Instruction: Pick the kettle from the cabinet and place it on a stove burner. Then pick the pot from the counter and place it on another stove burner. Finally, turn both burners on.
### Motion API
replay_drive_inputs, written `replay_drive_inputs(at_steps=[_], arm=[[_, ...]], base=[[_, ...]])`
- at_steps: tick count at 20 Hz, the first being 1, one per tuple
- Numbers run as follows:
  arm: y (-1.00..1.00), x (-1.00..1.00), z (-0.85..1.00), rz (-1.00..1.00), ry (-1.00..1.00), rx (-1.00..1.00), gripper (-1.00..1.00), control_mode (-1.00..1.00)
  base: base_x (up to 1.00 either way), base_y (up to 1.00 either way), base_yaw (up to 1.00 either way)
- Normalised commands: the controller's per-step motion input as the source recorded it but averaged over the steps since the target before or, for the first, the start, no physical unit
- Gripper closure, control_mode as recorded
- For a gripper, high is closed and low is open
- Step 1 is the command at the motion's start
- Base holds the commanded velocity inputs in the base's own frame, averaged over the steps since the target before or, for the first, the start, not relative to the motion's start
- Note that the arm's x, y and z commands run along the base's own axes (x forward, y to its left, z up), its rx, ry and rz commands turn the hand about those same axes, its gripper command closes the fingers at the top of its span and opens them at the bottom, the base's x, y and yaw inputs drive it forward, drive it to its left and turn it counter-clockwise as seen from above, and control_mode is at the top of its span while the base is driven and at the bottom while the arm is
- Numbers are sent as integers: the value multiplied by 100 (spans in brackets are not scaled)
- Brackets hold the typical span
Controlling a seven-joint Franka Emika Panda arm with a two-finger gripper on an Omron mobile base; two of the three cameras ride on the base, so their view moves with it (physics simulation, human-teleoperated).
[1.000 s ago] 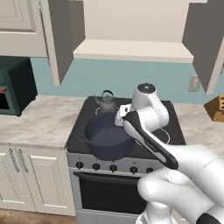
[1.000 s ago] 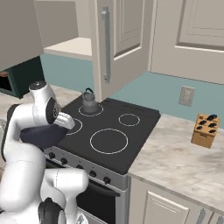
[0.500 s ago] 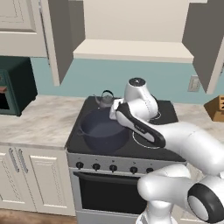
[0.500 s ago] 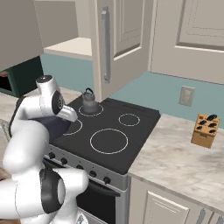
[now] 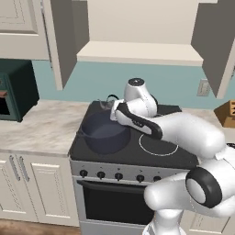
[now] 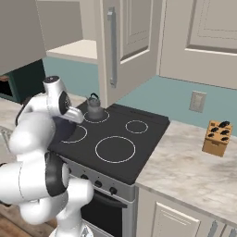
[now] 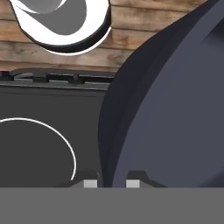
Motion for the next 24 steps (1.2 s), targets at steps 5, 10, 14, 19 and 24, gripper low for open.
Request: replay_drive_inputs(at_steps=[5,10,14,19,24], arm=[[0,42,-15,0,0,0,100,-100],[0,46,-11,0,0,0,100,-100],[0,43,-14,0,0,0,100,-100],[0,33,-20,0,0,0,100,-100],[0,22,-27,0,0,0,100,-100]], base=[[0,0,0],[0,0,0],[0,0,0],[0,0,0],[0,0,0]])
